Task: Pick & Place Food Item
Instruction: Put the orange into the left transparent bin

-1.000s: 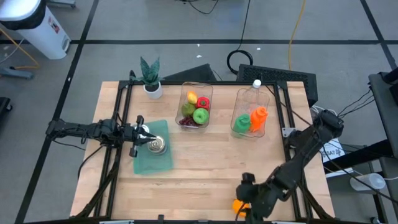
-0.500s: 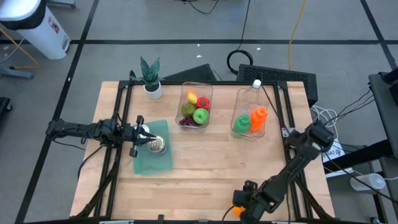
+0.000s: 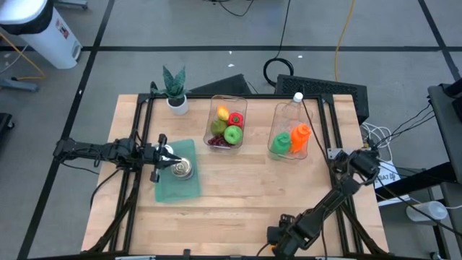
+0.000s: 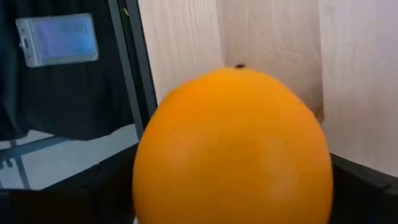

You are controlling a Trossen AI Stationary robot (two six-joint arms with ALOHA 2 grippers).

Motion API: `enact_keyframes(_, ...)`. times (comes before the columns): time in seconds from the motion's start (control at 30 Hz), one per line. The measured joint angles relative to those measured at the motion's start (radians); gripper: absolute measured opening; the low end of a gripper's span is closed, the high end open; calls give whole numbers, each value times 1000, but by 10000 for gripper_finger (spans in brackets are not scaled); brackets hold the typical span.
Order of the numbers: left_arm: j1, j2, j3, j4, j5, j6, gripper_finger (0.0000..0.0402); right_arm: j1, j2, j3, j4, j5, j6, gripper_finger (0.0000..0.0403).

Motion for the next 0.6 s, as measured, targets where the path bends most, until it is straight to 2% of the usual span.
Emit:
enact_keyframes(0.17, 0, 0, 0, -1, 0, 0, 51, -20, -3, -1, 20, 2, -92, 316)
enact_keyframes(0.4, 0, 0, 0, 0, 0, 0, 51, -89, -14, -2, 118, 26, -312, 314)
enact_keyframes(0.6, 0, 0, 0, 0, 0, 0, 51, -241, -139, -3, 183, 66, -566, 314)
